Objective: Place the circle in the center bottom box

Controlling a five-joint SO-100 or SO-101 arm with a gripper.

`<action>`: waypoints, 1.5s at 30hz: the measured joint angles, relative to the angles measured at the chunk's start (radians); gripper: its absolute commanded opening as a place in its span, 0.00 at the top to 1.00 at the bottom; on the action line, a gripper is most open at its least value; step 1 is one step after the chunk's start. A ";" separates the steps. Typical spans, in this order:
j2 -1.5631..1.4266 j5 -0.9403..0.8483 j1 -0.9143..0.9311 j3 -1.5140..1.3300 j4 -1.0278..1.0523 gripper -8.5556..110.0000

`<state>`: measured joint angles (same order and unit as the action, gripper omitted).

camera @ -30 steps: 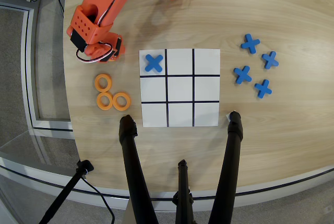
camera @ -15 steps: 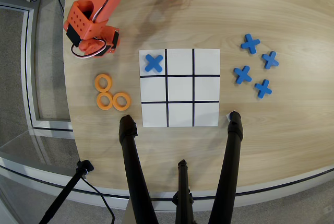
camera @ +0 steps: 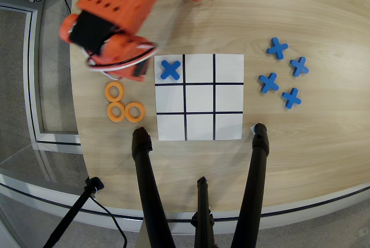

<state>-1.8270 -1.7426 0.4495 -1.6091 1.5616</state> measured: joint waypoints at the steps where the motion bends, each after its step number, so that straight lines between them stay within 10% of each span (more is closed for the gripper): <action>1: -0.046 0.046 -0.049 -0.043 -0.031 0.93; 13: -0.350 0.436 -0.520 -0.466 -0.244 0.93; 45: 0.020 0.434 -0.551 -0.761 -0.749 0.93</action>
<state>-1.8070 -1.3085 -0.1012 -2.3700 0.8130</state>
